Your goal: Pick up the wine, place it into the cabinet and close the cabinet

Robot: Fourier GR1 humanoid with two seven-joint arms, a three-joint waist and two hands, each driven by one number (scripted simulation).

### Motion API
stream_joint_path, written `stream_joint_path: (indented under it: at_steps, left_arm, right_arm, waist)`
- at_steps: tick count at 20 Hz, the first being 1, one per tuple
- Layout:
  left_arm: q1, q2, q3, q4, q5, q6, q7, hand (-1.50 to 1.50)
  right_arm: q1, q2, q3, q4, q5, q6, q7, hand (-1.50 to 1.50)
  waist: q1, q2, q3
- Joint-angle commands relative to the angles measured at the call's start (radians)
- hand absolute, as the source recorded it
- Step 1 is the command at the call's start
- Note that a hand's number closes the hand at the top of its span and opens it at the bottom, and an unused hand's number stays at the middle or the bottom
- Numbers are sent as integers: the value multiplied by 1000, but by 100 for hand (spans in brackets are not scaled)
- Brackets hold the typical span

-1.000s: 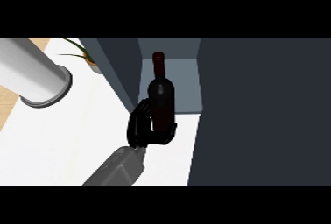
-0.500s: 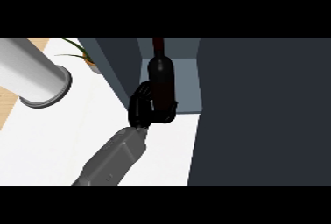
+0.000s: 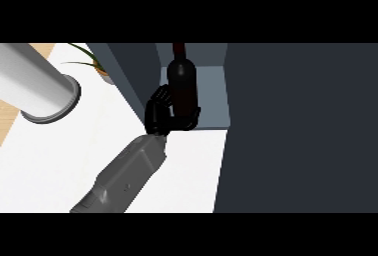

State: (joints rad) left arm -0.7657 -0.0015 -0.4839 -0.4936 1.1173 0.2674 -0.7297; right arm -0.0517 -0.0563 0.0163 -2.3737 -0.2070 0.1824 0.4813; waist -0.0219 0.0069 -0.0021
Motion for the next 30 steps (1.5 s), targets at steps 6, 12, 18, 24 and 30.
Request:
stream_joint_path:
  at_steps: [6, 12, 18, 24, 30]
  left_arm:
    - [-250, 6, 94, 154, 28, 25, 100, 150]
    - [-254, 1, 52, 201, 48, 26, 135, 150]
    - [-266, 1, 41, 203, 82, 51, 104, 150]
    - [-239, 1, 22, 223, 102, 8, 82, 150]
    - [-199, 1, -64, 142, 157, 75, 75, 150]
  right_arm:
    - [-38, 17, 42, 25, 35, -16, 3, -150]
    - [0, 17, 40, -45, -11, -13, 23, -150]
    - [0, 29, 93, 49, 41, 26, -56, -150]
    - [-51, 21, 64, 41, 30, -2, -15, -150]
    - [-45, 33, 85, 44, 16, 7, -29, -150]
  waist:
    - [-10, 4, 1]
    - [-47, 9, 1]
    - [-69, 18, 1]
    - [-69, 19, 0]
    - [-105, 22, 0]
